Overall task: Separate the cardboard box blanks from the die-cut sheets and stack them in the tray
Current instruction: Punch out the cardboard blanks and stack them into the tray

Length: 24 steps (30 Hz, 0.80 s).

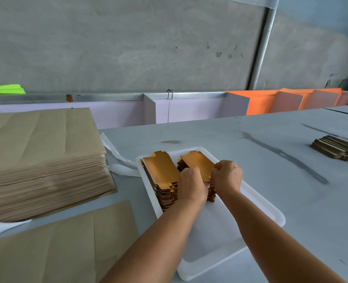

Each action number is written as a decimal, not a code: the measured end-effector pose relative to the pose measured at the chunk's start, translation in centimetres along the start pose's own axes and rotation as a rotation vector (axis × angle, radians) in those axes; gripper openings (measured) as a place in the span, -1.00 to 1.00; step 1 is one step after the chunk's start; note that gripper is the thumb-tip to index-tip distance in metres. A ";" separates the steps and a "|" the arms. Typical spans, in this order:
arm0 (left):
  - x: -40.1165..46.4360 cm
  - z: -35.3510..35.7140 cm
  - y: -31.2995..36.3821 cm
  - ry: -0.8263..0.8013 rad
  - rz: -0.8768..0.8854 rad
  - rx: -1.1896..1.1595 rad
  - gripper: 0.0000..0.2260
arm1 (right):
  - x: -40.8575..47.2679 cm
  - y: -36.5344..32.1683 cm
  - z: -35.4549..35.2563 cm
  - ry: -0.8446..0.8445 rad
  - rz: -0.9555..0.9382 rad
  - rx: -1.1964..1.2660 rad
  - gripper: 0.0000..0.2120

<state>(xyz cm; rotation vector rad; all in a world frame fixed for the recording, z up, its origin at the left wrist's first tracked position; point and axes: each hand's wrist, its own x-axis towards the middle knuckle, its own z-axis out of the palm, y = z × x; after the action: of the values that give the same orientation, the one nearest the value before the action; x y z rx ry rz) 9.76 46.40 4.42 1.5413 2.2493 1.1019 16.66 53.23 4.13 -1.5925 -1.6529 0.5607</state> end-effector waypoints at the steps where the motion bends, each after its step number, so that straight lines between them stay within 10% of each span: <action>1: -0.1 0.0 0.0 -0.002 0.013 0.038 -0.88 | 0.0 0.0 0.1 -0.002 -0.019 -0.026 -0.77; 24: -0.4 -0.4 0.1 -0.019 0.087 0.138 -0.91 | -0.4 -0.2 0.5 -0.064 -0.298 -0.645 -0.85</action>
<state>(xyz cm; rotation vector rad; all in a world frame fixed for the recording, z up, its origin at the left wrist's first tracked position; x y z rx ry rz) 9.82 45.87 4.65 1.7102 2.3092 0.9676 16.10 52.86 3.91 -1.7124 -2.2115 -0.0979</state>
